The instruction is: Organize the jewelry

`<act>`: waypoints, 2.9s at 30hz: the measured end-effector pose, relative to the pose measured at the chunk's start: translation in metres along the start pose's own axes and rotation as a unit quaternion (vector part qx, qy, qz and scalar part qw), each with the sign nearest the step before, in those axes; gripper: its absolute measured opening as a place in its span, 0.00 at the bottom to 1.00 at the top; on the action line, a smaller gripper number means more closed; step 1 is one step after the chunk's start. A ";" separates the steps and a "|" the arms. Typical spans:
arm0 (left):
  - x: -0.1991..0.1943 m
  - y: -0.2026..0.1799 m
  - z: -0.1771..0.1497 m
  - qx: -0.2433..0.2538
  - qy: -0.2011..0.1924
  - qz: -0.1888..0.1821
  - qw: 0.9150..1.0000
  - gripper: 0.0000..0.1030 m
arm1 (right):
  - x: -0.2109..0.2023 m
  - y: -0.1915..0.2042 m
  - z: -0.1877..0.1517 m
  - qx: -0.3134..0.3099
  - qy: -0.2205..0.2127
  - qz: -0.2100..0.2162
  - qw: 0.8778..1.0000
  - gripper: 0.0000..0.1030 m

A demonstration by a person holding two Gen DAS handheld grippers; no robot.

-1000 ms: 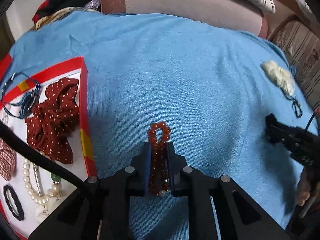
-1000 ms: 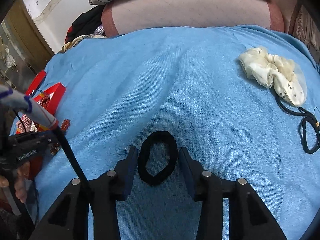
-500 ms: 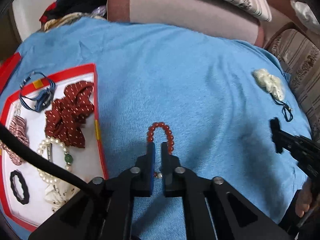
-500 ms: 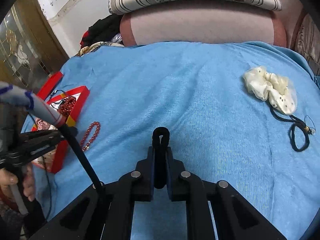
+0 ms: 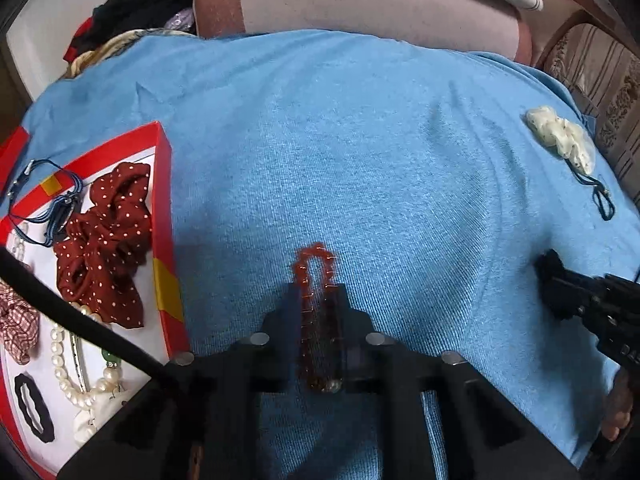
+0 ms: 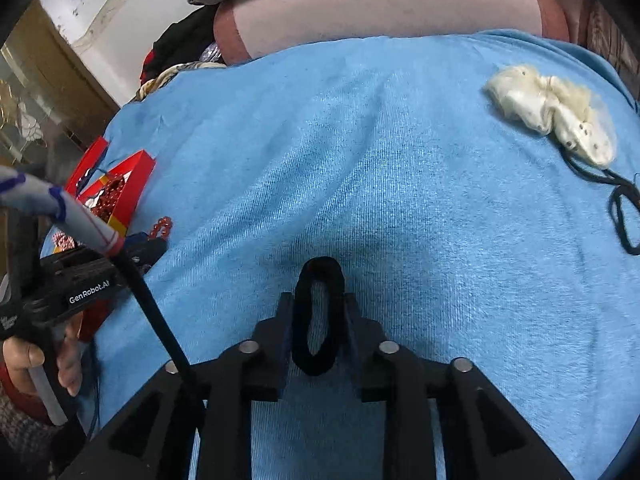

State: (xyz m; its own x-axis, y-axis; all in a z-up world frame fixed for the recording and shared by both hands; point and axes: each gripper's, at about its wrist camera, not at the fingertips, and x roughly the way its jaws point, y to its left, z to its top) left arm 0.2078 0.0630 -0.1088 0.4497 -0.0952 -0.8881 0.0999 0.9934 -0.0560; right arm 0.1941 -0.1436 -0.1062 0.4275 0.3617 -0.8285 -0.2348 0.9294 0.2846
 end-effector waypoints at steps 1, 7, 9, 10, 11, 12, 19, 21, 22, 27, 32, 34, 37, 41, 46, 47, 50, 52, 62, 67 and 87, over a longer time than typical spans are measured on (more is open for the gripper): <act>-0.001 0.002 0.000 -0.003 0.000 -0.006 1.000 0.07 | 0.001 0.001 0.000 -0.005 -0.002 -0.003 1.000 0.27; -0.027 0.004 -0.008 -0.022 -0.020 -0.028 0.999 0.07 | -0.004 0.011 0.001 -0.022 -0.009 0.000 1.000 0.09; -0.042 0.004 -0.011 -0.027 -0.031 -0.036 0.998 0.07 | -0.017 0.015 0.000 -0.023 -0.021 0.006 0.999 0.09; -0.049 0.004 -0.012 -0.028 -0.037 -0.039 0.998 0.07 | -0.023 0.019 0.000 -0.026 -0.025 0.009 0.999 0.09; -0.057 0.005 -0.015 -0.030 -0.042 -0.042 0.998 0.07 | -0.029 0.023 0.000 -0.030 -0.030 0.012 0.999 0.09; -0.066 0.007 -0.017 -0.033 -0.049 -0.045 0.997 0.07 | -0.035 0.028 0.000 -0.033 -0.034 0.015 0.999 0.09; -0.129 0.050 -0.032 -0.071 -0.093 -0.046 0.992 0.07 | -0.060 0.074 0.009 -0.068 -0.043 0.048 0.996 0.09; -0.145 0.070 -0.039 -0.079 -0.102 -0.034 0.991 0.07 | -0.061 0.099 0.013 -0.087 -0.040 0.063 0.993 0.09; -0.150 0.076 -0.042 -0.082 -0.104 -0.028 0.991 0.07 | -0.060 0.105 0.014 -0.094 -0.039 0.067 0.993 0.09; -0.167 0.135 -0.068 -0.116 -0.102 0.023 0.988 0.07 | -0.045 0.167 0.022 -0.126 -0.019 0.115 0.985 0.09; -0.165 0.182 -0.088 -0.155 -0.092 0.048 0.982 0.07 | -0.017 0.223 0.027 -0.153 0.009 0.151 0.976 0.09; -0.164 0.201 -0.093 -0.166 -0.090 0.060 0.980 0.07 | -0.005 0.244 0.028 -0.163 0.020 0.165 0.972 0.09; -0.165 0.217 -0.099 -0.180 -0.090 0.063 0.978 0.07 | 0.007 0.271 0.023 -0.176 0.039 0.189 0.965 0.09; -0.159 0.232 -0.106 -0.191 -0.085 0.067 0.976 0.07 | 0.032 0.305 0.011 -0.195 0.072 0.214 0.954 0.09; -0.145 0.252 -0.096 -0.199 -0.078 0.061 0.975 0.07 | 0.063 0.326 -0.001 -0.197 0.107 0.219 0.950 0.09; -0.141 0.256 -0.092 -0.201 -0.076 0.057 0.975 0.07 | 0.070 0.330 -0.004 -0.199 0.111 0.217 0.949 0.09; -0.128 0.267 -0.084 -0.204 -0.067 0.059 0.975 0.07 | 0.078 0.338 -0.010 -0.215 0.112 0.203 0.949 0.10; -0.122 0.271 -0.080 -0.206 -0.064 0.062 0.974 0.07 | 0.080 0.344 -0.014 -0.236 0.106 0.188 0.948 0.13; -0.137 0.274 -0.081 -0.218 -0.089 0.071 0.969 0.42 | 0.055 0.339 -0.023 -0.268 0.072 0.158 0.948 0.39; -0.168 0.261 -0.090 -0.210 -0.119 0.105 0.965 0.53 | 0.022 0.324 -0.025 -0.269 0.037 0.150 0.951 0.41; -0.283 0.143 -0.150 -0.180 -0.272 0.281 0.903 1.00 | -0.058 0.271 -0.066 -0.207 -0.064 -0.012 0.976 0.67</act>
State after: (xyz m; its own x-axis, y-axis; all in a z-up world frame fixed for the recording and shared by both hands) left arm -0.0386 0.2413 0.0663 0.7192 0.5098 -0.4722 -0.5299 0.8419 0.1020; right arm 0.0479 0.0822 -0.0129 0.5365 0.3713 -0.7579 -0.5451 0.8380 0.0247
